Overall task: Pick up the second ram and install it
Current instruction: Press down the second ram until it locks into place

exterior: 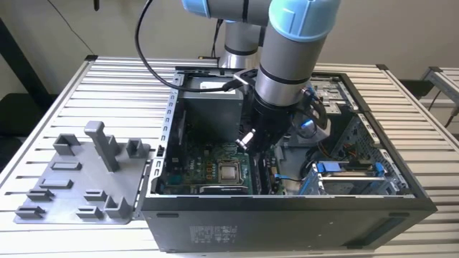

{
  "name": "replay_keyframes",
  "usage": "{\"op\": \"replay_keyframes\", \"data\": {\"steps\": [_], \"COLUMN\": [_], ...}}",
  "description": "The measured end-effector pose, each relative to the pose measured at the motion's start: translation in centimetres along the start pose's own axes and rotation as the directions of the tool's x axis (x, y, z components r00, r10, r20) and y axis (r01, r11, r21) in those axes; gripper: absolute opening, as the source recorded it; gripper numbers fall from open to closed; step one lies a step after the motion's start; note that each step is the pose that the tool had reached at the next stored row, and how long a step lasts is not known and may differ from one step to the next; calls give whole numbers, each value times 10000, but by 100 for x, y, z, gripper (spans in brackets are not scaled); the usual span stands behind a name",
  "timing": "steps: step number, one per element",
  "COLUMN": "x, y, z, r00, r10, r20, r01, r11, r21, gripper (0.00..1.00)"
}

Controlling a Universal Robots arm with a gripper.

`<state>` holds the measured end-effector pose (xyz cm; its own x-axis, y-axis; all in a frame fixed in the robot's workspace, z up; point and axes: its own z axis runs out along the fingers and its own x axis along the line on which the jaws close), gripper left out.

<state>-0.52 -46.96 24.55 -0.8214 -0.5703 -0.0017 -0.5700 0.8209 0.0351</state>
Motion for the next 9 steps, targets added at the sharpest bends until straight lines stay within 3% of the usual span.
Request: {"op": "replay_keyframes", "data": {"steps": [9], "x": [0], "y": [0], "z": [0], "r00": [9985], "r10": [-556], "r20": [-20], "r01": [556], "r11": [9985], "r21": [-1], "gripper": [11]}}
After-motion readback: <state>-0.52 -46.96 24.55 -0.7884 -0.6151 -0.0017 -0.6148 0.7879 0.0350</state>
